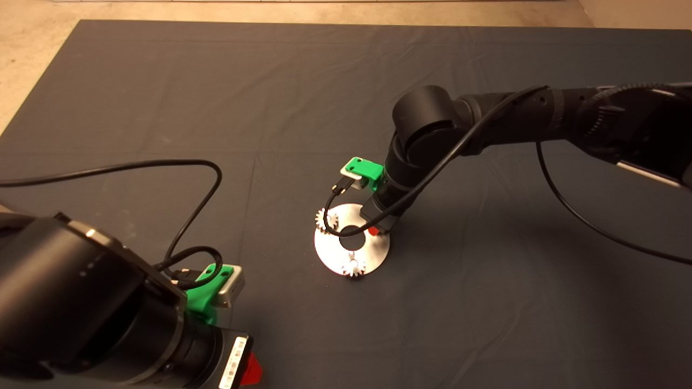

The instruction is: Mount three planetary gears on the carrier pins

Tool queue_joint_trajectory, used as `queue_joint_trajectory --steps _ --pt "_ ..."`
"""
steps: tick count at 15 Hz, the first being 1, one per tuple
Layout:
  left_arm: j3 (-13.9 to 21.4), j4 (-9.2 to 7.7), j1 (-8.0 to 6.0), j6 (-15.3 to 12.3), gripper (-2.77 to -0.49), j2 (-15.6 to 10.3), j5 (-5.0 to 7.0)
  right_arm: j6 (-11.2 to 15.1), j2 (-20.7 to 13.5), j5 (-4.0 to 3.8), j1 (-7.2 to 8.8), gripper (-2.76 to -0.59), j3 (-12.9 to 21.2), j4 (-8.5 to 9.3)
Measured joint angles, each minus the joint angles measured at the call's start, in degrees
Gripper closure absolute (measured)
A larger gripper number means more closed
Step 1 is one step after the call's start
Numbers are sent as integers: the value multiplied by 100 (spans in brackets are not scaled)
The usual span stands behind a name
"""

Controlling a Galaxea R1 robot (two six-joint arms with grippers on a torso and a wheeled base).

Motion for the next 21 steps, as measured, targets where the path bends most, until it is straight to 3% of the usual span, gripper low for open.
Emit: queue_joint_trajectory --steps 3,6,8,10,12,13,15,18,21 --pt "0 0 -1 0 -204 0 1 451 -315 29 177 -185 501 140" --pt "0 0 0 9 -218 0 2 1098 -1149 33 178 -190 1194 221" --pt "0 0 0 63 -220 17 2 1701 -1961 -15 207 -202 2139 226" --pt "0 -44 0 135 -234 46 0 2376 -2739 14 210 -210 3024 347" --pt "0 -144 0 160 -240 49 2 3168 -3425 -19 210 -218 3590 489" --pt "0 -231 0 173 -247 49 2 3491 -3625 -41 205 -218 3755 639" --pt "0 -457 -2 195 -248 66 0 3806 -3802 -24 106 -231 3946 897" --pt "-2 -732 0 201 -262 47 9 4133 -4043 1 -191 -247 4127 1063" --pt "-5 -907 -2 215 -277 61 5 4329 -4151 -16 -302 -261 4228 1167"
